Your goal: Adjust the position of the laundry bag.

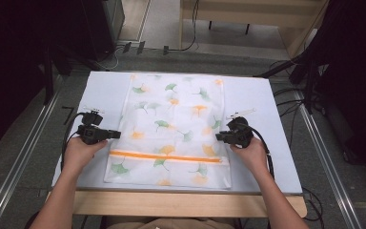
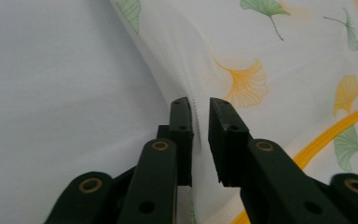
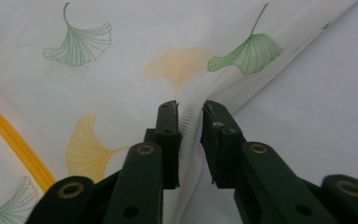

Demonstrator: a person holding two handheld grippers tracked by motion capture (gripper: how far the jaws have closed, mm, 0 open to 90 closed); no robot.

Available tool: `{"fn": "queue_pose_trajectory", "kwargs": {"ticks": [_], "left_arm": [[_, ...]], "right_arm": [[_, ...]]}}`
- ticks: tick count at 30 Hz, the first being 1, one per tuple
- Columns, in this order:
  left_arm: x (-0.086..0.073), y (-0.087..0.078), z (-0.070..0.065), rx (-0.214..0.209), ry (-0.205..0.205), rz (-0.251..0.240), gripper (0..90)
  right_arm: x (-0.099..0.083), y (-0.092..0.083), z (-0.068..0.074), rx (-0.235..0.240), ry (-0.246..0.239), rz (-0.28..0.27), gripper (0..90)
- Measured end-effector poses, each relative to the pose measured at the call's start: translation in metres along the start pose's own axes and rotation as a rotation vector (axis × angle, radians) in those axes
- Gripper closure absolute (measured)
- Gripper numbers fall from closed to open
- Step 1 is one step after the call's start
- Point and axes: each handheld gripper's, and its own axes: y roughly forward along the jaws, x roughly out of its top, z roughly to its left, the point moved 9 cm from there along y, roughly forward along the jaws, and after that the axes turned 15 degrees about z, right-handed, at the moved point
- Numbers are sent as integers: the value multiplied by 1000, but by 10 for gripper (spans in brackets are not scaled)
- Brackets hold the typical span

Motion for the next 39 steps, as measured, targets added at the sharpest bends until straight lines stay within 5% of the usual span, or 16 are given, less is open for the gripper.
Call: {"fn": "queue_pose_trajectory", "kwargs": {"ticks": [3,10,12,15,27,30,34,36,39], "left_arm": [[0,0,-3,-11,5,-1,740],[-1,4,0,-5,-3,12,792],[-1,5,0,-10,-5,15,828],[-2,10,2,-11,-12,28,886],[-9,5,1,-19,-24,20,894],[-10,4,4,-23,-23,5,762],[-7,-5,-2,-18,5,-57,562],[-5,-10,-5,-8,10,-87,478],[-4,-14,-9,-21,6,-97,442]], "right_arm": [[0,-4,-3,-20,-3,-18,725],[-2,0,-8,-28,23,-7,706],[-2,1,-8,-31,24,-3,722],[-2,4,-9,-32,29,16,894],[5,8,-13,-30,30,10,900],[6,9,-11,-26,29,23,886],[4,9,-8,17,20,30,711],[4,7,-8,2,1,17,665],[5,4,-6,-1,-5,3,638]]}}
